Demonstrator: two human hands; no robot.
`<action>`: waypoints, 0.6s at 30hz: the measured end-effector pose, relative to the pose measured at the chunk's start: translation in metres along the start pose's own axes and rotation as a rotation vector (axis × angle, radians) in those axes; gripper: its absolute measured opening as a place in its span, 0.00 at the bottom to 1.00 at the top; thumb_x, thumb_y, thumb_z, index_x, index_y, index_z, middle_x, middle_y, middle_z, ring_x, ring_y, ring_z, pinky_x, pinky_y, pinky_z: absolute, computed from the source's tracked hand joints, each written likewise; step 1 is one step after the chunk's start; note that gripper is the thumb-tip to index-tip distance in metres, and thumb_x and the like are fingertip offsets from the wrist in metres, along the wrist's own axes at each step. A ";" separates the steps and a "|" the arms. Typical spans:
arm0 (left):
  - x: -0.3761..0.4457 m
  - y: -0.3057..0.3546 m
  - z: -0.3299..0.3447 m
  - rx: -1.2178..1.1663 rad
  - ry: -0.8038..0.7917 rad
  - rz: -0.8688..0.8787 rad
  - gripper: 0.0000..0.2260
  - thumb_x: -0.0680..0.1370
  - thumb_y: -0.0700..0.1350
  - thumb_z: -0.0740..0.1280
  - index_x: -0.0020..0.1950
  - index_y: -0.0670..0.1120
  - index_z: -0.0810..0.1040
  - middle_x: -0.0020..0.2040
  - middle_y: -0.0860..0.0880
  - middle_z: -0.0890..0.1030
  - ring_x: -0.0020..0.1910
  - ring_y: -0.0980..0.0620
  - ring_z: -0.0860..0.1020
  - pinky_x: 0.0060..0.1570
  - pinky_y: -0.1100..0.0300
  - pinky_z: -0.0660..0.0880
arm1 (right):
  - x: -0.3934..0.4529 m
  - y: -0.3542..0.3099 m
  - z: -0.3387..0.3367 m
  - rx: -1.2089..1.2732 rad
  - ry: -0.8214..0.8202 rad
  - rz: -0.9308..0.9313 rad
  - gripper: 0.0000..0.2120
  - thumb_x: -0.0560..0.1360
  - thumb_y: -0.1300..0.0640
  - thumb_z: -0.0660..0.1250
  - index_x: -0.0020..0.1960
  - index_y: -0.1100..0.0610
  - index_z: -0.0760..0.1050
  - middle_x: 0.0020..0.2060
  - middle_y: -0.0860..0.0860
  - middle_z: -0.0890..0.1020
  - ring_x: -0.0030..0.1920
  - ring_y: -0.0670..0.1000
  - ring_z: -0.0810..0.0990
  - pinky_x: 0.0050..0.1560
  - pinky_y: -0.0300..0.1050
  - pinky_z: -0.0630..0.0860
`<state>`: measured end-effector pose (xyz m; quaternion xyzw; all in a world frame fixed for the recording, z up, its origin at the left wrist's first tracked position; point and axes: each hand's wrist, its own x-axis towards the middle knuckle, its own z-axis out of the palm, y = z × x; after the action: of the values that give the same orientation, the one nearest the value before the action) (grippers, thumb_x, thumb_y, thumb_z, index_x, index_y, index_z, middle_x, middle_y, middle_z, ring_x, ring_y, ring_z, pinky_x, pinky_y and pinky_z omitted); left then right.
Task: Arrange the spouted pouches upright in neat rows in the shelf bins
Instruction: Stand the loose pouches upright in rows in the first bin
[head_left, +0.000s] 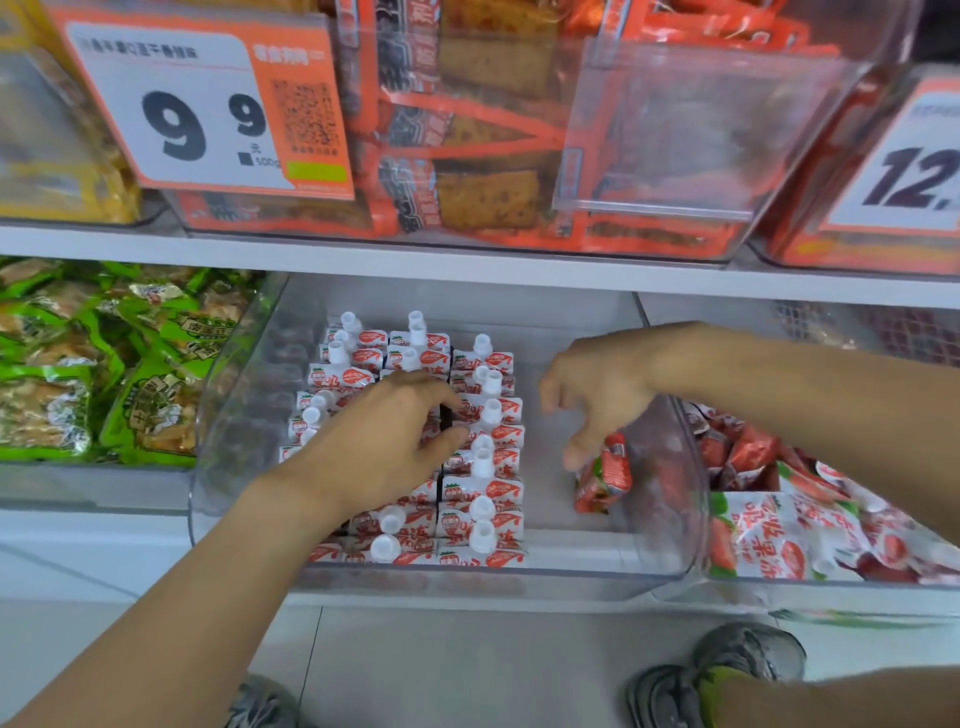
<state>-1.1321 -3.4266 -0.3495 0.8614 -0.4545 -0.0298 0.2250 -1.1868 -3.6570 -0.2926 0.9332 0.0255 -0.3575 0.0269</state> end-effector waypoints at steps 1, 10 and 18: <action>-0.001 0.002 0.000 0.002 0.008 0.003 0.14 0.78 0.55 0.66 0.60 0.51 0.79 0.54 0.54 0.80 0.53 0.53 0.78 0.52 0.55 0.77 | -0.002 -0.005 0.007 -0.078 -0.032 0.000 0.40 0.64 0.35 0.76 0.70 0.51 0.70 0.63 0.49 0.77 0.62 0.52 0.75 0.61 0.44 0.73; -0.016 0.021 -0.007 -0.097 0.184 0.048 0.07 0.78 0.50 0.67 0.53 0.51 0.81 0.49 0.55 0.80 0.51 0.55 0.77 0.53 0.57 0.74 | -0.028 -0.016 0.030 -0.256 0.257 -0.157 0.18 0.66 0.48 0.75 0.48 0.60 0.80 0.36 0.56 0.82 0.40 0.56 0.76 0.37 0.46 0.72; -0.029 0.042 -0.007 -0.185 0.184 0.076 0.03 0.77 0.45 0.69 0.48 0.50 0.82 0.45 0.56 0.82 0.47 0.61 0.77 0.49 0.74 0.69 | -0.037 -0.020 0.049 -0.371 0.285 -0.050 0.16 0.69 0.48 0.72 0.52 0.56 0.78 0.45 0.56 0.81 0.47 0.58 0.80 0.45 0.48 0.78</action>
<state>-1.1795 -3.4212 -0.3305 0.8182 -0.4597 0.0160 0.3449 -1.2483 -3.6411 -0.3051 0.9524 0.1172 -0.2118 0.1851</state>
